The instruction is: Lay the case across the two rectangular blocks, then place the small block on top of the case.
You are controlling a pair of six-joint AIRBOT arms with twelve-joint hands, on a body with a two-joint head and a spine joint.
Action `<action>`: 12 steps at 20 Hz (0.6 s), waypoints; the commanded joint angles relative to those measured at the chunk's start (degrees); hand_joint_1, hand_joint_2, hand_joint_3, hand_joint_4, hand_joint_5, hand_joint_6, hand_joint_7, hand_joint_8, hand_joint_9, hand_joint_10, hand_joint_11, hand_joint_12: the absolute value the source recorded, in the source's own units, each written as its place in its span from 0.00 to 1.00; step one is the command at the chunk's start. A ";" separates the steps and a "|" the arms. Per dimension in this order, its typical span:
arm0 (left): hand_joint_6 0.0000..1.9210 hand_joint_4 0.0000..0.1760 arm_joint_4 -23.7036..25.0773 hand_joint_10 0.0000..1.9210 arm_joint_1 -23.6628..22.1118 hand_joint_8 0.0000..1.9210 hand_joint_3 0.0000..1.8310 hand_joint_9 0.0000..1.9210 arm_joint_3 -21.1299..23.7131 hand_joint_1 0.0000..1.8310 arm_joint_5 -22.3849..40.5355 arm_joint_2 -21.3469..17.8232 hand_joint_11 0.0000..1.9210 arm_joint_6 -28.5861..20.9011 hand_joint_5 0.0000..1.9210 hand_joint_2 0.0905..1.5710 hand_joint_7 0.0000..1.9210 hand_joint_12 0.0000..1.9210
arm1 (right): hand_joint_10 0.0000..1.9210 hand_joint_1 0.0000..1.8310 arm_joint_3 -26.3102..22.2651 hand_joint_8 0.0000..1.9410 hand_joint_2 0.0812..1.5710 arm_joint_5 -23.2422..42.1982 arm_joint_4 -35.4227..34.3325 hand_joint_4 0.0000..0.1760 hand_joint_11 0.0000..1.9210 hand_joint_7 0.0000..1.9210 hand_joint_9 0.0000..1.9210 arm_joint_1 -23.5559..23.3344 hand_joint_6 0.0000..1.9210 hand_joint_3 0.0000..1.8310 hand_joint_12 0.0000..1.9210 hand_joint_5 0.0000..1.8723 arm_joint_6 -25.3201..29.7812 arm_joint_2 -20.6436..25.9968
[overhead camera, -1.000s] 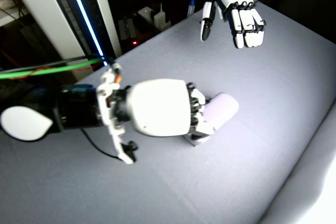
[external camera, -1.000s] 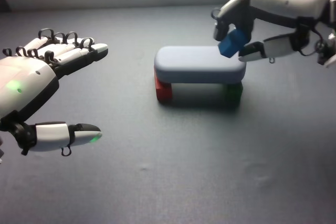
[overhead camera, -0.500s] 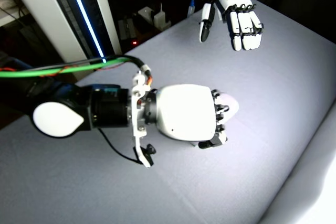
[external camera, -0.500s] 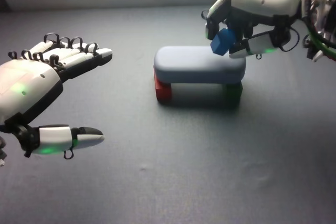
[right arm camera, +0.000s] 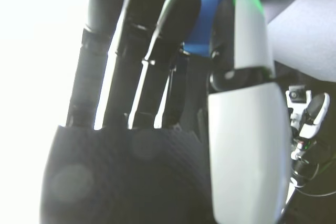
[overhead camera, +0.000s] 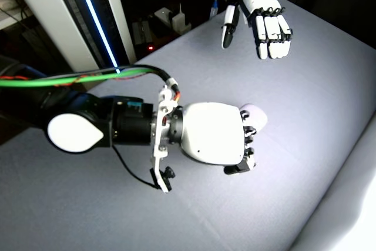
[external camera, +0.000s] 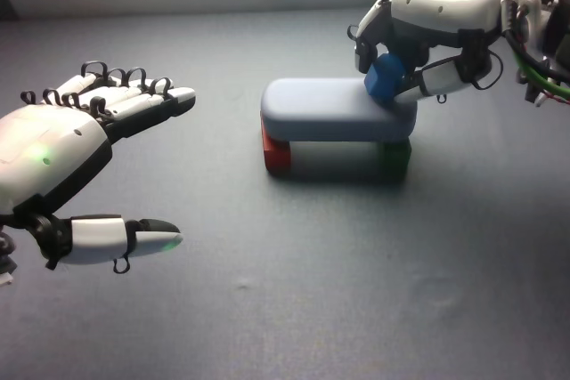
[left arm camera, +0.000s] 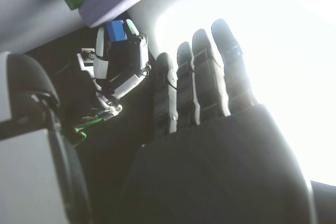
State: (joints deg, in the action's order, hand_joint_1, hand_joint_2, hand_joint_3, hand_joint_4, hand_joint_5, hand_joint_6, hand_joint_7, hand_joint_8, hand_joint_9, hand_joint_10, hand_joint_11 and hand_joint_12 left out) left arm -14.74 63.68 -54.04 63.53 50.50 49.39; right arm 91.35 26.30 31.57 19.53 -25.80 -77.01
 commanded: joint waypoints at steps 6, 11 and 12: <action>0.00 0.11 0.67 0.00 -0.94 0.00 0.00 0.13 -0.19 0.49 6.85 0.22 0.00 -0.38 0.15 0.57 0.13 0.37 | 0.36 0.69 0.41 0.33 0.65 4.11 -1.47 0.00 0.45 0.63 0.61 -0.99 0.46 0.00 0.72 0.55 -0.57 -0.02; 0.00 0.13 0.69 0.00 -1.00 0.00 0.00 0.12 -0.19 0.49 6.85 0.22 0.00 -0.38 0.15 0.57 0.12 0.36 | 0.46 0.69 0.43 0.54 0.70 3.87 -1.47 0.00 0.36 0.55 0.48 -0.98 0.52 0.00 0.76 0.45 -0.65 -0.02; 0.00 0.13 0.69 0.00 -1.00 0.00 0.00 0.13 -0.20 0.49 6.86 0.22 0.00 -0.38 0.15 0.58 0.12 0.38 | 0.38 0.73 0.43 0.52 0.69 3.78 -1.47 0.00 0.32 0.52 0.46 -0.98 0.22 0.00 0.71 0.41 -0.75 -0.02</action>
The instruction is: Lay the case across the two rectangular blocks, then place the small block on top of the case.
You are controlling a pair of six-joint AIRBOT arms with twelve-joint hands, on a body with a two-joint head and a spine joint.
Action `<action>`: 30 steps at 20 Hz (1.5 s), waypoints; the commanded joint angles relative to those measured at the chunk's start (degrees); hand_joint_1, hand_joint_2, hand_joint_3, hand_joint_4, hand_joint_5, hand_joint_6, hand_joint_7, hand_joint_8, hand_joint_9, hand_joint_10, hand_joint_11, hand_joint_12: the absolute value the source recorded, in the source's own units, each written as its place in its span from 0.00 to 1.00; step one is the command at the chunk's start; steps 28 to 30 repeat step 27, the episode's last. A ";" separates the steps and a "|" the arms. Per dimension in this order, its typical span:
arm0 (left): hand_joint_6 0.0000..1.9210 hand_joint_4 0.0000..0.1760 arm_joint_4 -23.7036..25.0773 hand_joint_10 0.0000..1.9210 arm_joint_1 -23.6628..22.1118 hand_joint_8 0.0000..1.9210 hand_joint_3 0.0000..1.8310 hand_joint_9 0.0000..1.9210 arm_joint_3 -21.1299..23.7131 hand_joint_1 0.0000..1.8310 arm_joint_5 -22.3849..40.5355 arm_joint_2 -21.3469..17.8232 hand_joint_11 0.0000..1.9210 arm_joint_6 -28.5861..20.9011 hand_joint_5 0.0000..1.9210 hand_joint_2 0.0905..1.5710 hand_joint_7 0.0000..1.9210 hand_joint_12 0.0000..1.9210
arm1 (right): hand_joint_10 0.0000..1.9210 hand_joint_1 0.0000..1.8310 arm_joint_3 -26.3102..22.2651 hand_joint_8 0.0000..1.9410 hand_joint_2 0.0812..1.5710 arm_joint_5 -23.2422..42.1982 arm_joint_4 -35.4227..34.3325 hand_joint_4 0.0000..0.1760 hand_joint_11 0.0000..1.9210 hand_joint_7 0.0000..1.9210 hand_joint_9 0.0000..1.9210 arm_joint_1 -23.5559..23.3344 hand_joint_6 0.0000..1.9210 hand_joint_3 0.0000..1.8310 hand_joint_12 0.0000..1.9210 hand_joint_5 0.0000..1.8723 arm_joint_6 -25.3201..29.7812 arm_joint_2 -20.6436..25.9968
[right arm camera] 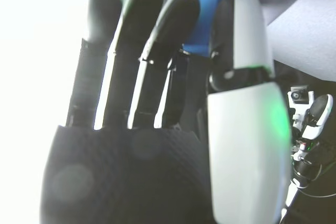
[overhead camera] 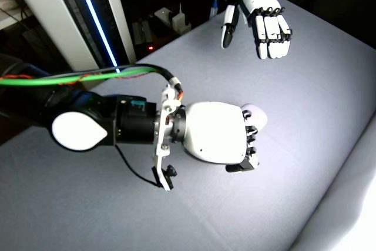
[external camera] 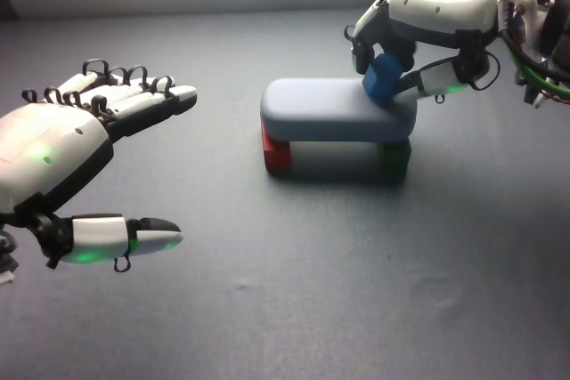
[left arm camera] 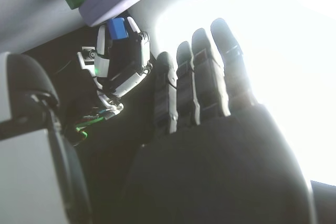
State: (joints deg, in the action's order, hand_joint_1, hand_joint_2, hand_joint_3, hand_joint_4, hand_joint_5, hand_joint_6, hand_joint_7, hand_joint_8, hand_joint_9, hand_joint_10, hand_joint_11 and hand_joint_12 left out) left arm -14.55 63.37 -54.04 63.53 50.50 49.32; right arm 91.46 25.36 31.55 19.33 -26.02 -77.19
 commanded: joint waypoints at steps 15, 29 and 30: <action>0.00 0.05 0.71 0.00 -0.93 0.00 0.00 0.12 -0.10 0.50 7.40 0.23 0.00 -0.56 0.15 0.58 0.12 0.36 | 0.00 0.35 -1.24 0.00 0.60 6.41 -3.44 0.72 0.00 0.10 0.12 -0.79 0.00 0.00 0.43 0.05 -1.23 0.23; 0.00 0.65 -2.28 0.00 -0.80 0.00 0.00 0.06 0.32 0.21 18.14 -1.55 0.00 -1.66 0.10 0.64 0.05 0.46 | 0.01 0.44 -20.01 0.00 0.62 46.72 -26.40 0.71 0.00 0.09 0.10 18.16 0.00 0.00 0.38 0.06 -4.01 18.27; 0.00 0.65 -2.28 0.00 -0.80 0.00 0.00 0.06 0.32 0.21 18.14 -1.55 0.00 -1.66 0.10 0.64 0.05 0.46 | 0.01 0.44 -20.01 0.00 0.62 46.72 -26.40 0.71 0.00 0.09 0.10 18.16 0.00 0.00 0.38 0.06 -4.01 18.27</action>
